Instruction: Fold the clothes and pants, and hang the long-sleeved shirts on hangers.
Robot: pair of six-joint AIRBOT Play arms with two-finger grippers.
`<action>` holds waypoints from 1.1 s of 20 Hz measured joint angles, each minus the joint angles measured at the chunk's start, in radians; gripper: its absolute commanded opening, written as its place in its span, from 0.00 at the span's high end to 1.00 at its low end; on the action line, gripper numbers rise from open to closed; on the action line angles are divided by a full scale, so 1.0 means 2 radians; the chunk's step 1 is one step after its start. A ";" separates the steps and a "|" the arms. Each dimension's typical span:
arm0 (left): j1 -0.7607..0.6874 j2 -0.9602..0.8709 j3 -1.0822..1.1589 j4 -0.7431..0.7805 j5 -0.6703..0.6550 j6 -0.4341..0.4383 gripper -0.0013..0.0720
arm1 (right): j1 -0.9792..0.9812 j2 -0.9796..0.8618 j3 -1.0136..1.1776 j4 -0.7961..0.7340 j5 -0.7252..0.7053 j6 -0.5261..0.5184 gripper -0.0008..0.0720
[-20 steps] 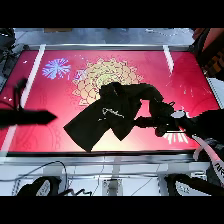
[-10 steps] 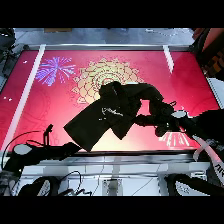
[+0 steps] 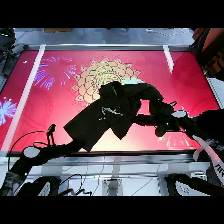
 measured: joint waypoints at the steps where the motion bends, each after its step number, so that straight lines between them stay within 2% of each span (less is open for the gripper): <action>1: -0.017 0.000 -0.001 -0.001 0.016 -0.005 0.35 | 0.000 0.000 0.000 0.000 0.000 0.000 0.94; 6: -0.085 -0.004 -0.001 -0.003 0.087 -0.027 0.33 | 0.000 0.002 0.000 0.001 0.001 0.000 0.94; 8: -0.096 -0.019 -0.001 -0.006 0.102 -0.039 0.09 | 0.000 0.002 0.000 0.001 0.002 0.000 0.94; 9: -0.099 -0.027 0.000 -0.010 0.105 -0.043 0.02 | 0.000 0.002 0.000 0.001 0.005 0.000 0.94; 17: -0.100 -0.054 0.053 0.016 0.071 -0.056 0.02 | 0.000 0.002 0.000 0.000 0.020 0.000 0.94; 22: -0.097 -0.055 0.109 0.062 -0.001 -0.057 0.02 | 0.000 0.002 0.000 -0.002 0.021 0.000 0.94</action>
